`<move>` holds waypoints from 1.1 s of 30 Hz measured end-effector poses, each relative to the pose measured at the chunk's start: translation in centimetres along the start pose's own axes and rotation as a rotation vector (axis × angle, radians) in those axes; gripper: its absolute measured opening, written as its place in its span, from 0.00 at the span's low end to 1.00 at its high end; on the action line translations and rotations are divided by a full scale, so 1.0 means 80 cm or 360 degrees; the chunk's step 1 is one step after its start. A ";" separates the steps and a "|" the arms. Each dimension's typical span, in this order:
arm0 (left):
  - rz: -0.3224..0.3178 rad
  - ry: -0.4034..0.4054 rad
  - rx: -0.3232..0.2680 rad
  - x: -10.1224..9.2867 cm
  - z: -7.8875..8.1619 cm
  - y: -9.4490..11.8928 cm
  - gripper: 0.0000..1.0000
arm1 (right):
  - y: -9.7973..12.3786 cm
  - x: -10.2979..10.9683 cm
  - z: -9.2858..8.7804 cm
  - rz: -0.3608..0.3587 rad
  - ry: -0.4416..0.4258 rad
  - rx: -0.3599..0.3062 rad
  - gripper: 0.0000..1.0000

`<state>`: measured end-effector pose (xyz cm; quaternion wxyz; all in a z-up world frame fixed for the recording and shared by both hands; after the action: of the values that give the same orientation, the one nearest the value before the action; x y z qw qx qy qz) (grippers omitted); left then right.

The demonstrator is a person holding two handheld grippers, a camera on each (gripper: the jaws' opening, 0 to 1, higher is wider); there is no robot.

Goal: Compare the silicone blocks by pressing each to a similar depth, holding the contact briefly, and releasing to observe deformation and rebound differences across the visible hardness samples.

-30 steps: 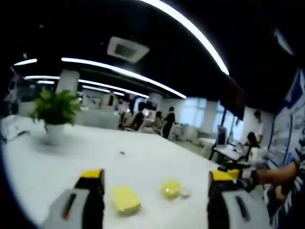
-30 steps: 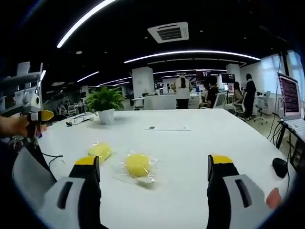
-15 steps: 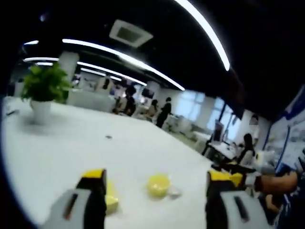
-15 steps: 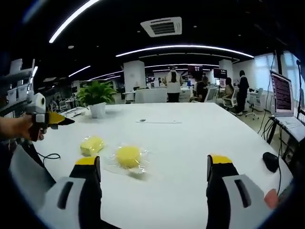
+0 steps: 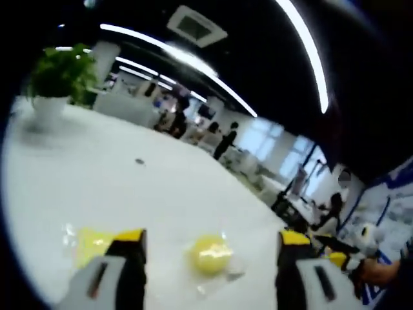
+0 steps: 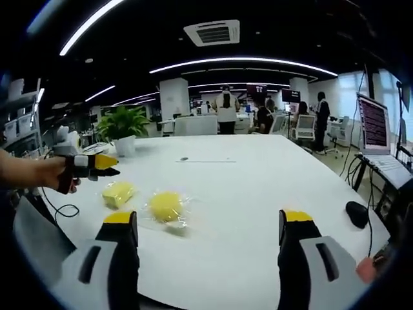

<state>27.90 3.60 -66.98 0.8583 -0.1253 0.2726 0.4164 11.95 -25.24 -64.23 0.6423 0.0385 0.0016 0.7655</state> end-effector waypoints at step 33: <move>0.0264 0.0515 0.0322 0.048 -0.077 -0.079 0.56 | 0.013 -0.023 -0.005 -0.0084 0.0031 0.0063 0.71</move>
<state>32.55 -0.60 -74.29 0.7742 -0.0809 0.4566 0.4308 11.20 -27.23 -64.72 0.6613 0.0436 0.0238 0.7485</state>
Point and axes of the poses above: the point that each gripper's makers call its tool centre point, and the gripper's own axes: y roughly backward along the fingers, x roughly to its left, z roughly out of its top, the point moved 7 cm from there along y, roughly backward along the fingers, and after that the axes turned 15 degrees about -x, right-handed, at the moved point
